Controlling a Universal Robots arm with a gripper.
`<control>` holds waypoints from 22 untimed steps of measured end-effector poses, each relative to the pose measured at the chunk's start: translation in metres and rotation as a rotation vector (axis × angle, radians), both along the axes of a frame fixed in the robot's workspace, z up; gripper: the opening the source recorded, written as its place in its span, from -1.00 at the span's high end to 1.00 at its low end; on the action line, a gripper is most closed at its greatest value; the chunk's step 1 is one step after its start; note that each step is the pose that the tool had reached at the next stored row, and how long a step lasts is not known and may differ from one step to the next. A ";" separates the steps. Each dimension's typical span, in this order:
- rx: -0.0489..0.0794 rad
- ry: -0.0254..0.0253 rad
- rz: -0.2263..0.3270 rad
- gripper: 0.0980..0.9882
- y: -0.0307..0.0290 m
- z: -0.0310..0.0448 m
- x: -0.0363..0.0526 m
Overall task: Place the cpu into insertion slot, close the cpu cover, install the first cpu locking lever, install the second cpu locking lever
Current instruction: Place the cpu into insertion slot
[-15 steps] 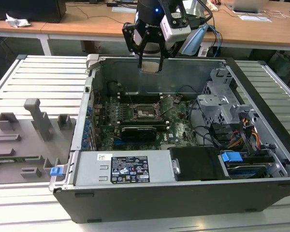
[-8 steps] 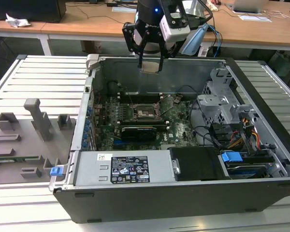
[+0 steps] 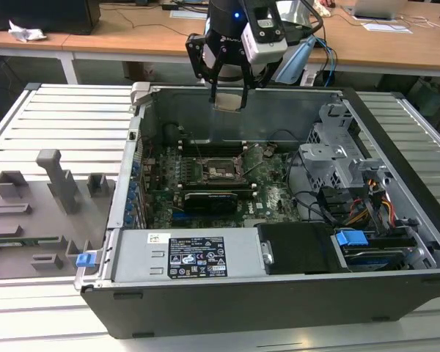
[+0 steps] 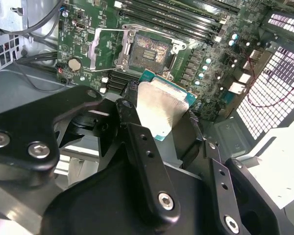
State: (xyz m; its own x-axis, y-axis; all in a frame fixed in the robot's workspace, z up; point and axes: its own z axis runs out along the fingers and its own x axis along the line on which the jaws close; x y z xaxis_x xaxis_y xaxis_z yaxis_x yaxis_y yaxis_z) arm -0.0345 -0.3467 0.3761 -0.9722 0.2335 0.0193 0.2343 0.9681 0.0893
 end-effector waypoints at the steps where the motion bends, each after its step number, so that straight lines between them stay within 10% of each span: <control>1: 0.000 0.0000 -0.003 0.04 0.0000 0.0000 0.0000; 22: 0.000 0.0000 -0.046 0.04 0.0000 0.0000 0.0000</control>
State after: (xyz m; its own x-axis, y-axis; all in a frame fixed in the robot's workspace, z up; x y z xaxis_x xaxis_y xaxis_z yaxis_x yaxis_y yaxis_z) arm -0.0345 -0.3467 0.3761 -0.9604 0.2779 0.0193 0.2785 0.9563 0.0893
